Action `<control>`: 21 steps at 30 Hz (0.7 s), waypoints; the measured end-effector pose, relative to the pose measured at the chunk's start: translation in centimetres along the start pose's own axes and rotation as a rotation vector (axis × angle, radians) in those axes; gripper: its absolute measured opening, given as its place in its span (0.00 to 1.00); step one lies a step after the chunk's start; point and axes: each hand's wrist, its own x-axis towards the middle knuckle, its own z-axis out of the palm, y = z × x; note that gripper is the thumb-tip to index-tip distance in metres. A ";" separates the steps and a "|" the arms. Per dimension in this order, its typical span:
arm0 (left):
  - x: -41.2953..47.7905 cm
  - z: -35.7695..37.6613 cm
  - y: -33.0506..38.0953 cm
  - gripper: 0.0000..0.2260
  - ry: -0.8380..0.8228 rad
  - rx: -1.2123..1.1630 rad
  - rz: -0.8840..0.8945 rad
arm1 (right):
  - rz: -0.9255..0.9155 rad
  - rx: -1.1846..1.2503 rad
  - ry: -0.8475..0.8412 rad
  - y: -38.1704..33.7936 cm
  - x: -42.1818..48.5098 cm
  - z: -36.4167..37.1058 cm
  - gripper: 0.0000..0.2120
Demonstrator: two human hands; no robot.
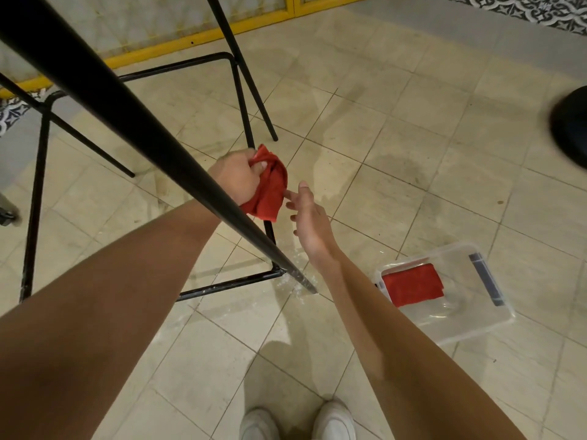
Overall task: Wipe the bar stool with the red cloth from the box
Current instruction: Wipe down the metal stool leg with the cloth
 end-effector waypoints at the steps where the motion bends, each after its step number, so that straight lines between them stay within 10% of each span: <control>1: 0.2 0.1 -0.1 0.16 0.005 -0.010 -0.010 | 0.006 0.005 -0.003 0.1 0.0 0.0 0.27; 16: -0.9 0.6 -0.3 0.16 0.060 -0.062 -0.023 | 0.051 0.009 -0.018 0.8 -0.5 0.0 0.27; 21: -3.5 0.5 -1.9 0.14 -0.198 0.031 0.199 | 0.075 0.035 0.008 0.9 -0.4 -0.5 0.29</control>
